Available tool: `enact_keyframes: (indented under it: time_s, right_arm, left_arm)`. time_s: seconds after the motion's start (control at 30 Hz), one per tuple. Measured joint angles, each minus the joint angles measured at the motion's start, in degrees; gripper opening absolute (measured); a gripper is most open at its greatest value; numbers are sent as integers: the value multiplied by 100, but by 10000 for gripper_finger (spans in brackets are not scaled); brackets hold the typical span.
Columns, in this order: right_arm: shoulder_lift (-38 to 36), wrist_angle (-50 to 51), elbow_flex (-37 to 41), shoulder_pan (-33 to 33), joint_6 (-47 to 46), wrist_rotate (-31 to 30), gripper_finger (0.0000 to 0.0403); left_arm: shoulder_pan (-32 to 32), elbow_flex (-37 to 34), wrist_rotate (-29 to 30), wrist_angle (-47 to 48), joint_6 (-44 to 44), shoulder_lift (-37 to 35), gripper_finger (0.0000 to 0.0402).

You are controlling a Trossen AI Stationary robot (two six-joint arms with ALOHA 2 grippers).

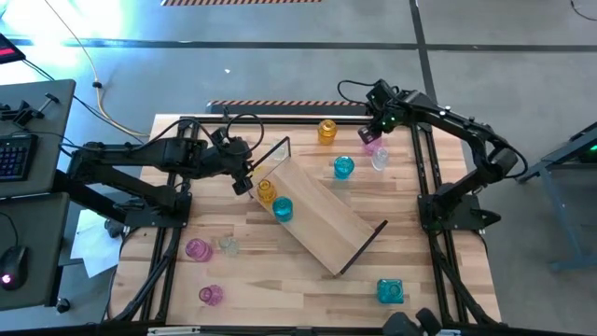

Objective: Sort vases onto shelf
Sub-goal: Put the top right pink crystal vase on the shelf

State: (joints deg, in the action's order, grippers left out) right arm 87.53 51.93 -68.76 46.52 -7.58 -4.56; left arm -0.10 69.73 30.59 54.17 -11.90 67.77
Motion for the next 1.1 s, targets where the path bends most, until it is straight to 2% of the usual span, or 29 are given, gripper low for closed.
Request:
enact_keyframes:
  time_s: [0.3,0.5,0.73,0.9,1.1]
  right_arm:
    - [7,-14,6,0,273,-59,12]
    - [13,-14,12,-7,237,-118,23]
    - [-43,-10,23,-199,268,-239,5]
    - [-234,71,45,-440,208,-461,6]
    - [-592,204,60,-664,93,-342,1]
  left_arm:
    - [0,0,0,2,4,0,104]
    - [0,0,0,2,4,0,104]
    - [0,0,0,2,-3,0,104]
    - [0,0,-3,60,-148,0,104]
    - [2,0,-104,174,-304,0,104]
